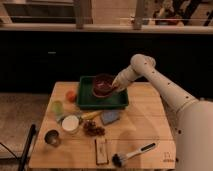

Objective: Stack bowls into tray

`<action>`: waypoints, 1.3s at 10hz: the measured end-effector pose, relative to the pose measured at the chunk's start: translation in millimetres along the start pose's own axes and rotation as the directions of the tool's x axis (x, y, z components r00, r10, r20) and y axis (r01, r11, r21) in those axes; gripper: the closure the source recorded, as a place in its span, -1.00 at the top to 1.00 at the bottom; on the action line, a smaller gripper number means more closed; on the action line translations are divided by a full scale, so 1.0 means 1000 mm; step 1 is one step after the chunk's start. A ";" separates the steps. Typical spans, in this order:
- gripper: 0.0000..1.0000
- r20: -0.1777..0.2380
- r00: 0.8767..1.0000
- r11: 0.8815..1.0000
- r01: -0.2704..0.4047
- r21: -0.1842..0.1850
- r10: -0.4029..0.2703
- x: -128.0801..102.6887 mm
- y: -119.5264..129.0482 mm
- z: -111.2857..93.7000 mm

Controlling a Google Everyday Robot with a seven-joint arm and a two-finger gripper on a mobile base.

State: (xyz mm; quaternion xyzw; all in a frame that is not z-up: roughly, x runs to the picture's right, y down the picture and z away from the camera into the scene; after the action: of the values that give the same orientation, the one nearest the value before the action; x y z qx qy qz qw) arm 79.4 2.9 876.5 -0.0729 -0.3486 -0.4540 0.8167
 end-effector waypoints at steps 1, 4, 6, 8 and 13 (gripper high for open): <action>0.49 0.005 1.000 1.000 -0.003 -0.001 0.003 0.000 0.002 0.003; 0.60 0.014 1.000 1.000 -0.014 -0.003 0.014 0.002 0.008 0.006; 0.60 0.018 1.000 1.000 -0.016 -0.006 0.016 0.003 0.009 0.007; 0.60 0.022 1.000 1.000 -0.010 -0.012 0.010 0.002 0.006 0.009; 0.60 0.000 1.000 0.999 0.015 -0.042 -0.015 -0.004 -0.015 -0.018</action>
State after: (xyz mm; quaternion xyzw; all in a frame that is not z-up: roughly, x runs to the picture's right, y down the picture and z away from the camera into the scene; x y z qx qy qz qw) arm 74.6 -10.7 857.7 -0.0873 -0.3394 -0.4672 0.8117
